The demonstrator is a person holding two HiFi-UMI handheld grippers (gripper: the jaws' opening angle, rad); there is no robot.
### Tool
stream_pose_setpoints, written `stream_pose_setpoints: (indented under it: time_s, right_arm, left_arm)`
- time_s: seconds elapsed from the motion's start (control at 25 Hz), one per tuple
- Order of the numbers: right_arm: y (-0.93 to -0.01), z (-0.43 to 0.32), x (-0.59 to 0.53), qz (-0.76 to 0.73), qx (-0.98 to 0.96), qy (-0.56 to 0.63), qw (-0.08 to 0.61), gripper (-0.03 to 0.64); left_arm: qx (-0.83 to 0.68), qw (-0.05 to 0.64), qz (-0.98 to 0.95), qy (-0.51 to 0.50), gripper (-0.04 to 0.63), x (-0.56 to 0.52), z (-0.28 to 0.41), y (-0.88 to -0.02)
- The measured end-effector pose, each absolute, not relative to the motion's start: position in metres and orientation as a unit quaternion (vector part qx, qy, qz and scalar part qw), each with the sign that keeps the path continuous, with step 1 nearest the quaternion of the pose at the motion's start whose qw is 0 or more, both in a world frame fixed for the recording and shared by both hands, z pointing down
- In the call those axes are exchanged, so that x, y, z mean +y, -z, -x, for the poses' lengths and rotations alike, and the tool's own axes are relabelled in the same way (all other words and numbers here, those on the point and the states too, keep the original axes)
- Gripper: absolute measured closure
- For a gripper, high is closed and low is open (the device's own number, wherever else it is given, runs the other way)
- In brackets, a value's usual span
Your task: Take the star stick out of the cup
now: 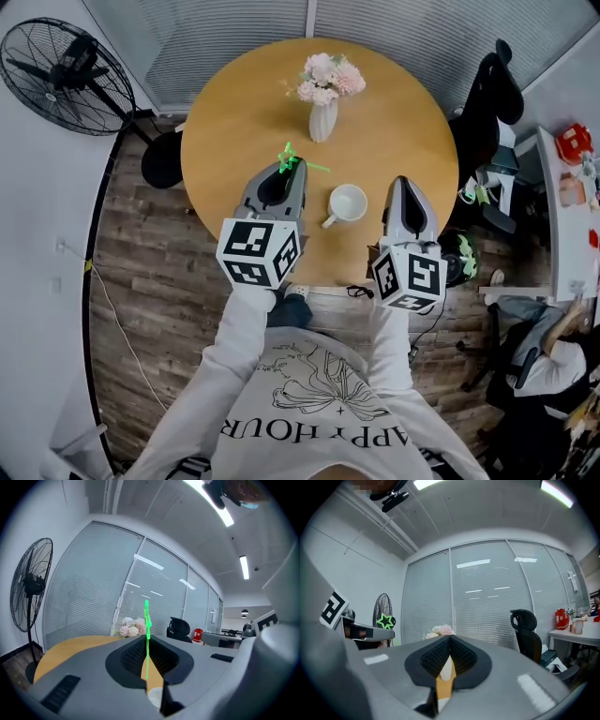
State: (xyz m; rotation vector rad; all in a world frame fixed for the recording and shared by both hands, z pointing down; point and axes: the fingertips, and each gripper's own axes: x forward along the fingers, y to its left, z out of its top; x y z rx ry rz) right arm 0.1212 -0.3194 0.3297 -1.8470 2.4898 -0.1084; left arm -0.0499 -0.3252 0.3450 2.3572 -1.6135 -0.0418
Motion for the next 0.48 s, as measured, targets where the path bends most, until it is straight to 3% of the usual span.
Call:
stream_pose_setpoints:
  time_s: [0.48]
  right_arm:
    - [-0.316,-0.113,-0.331,0.593,0.804,0.024,0.03,0.607]
  left_arm:
    - [-0.577,0.11,-0.809,0.01,0.574,-0.331,0.066,-0.326]
